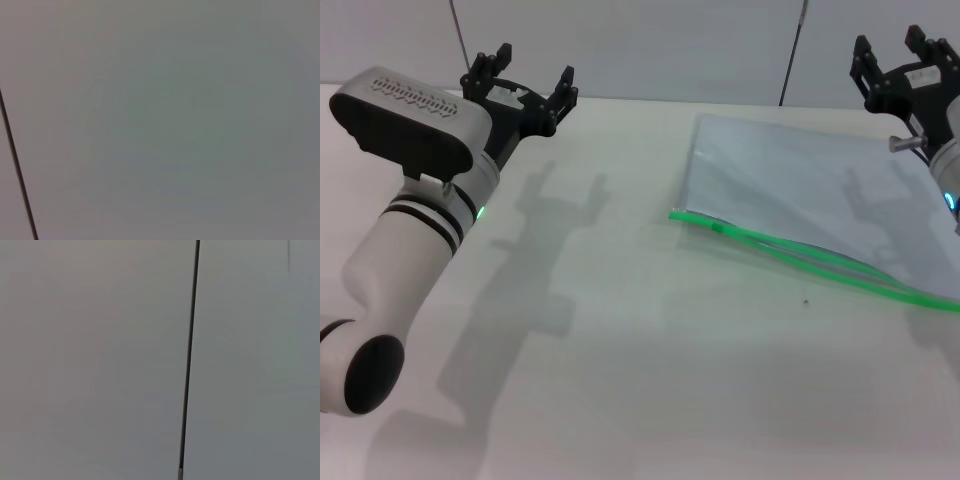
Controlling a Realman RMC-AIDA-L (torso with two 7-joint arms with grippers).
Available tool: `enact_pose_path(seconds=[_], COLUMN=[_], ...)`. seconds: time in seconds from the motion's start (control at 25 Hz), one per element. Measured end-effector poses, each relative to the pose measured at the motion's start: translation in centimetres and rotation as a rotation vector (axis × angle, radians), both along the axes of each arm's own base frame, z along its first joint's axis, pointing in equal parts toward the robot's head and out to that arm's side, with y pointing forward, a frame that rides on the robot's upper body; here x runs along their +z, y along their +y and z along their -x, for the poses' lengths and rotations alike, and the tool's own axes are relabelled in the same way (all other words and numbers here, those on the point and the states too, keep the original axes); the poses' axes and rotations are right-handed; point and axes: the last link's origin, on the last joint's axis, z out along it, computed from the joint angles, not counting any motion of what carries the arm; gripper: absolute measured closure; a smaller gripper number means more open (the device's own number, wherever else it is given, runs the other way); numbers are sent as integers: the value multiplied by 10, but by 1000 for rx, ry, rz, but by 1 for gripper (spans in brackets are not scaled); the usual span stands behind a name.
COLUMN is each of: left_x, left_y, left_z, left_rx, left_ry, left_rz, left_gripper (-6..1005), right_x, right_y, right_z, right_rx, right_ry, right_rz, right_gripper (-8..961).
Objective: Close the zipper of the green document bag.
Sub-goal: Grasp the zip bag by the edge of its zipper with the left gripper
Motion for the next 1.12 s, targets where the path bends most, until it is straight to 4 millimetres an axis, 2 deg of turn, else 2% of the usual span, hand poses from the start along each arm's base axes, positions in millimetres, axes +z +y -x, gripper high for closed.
enact_pose_path(seconds=[0.76, 1.12], left_x=[-3, -17], left_y=[0, 4], left_z=[-1, -8], left_rx=[2, 38], left_ry=[1, 19], left_rz=[11, 113], left_gripper=[200, 207], right_x=[-3, -4], right_y=[2, 2], right_z=[0, 0], right_rx=[-12, -19], right_ry=[-7, -8], right_rz=[19, 25], right_gripper=[331, 332])
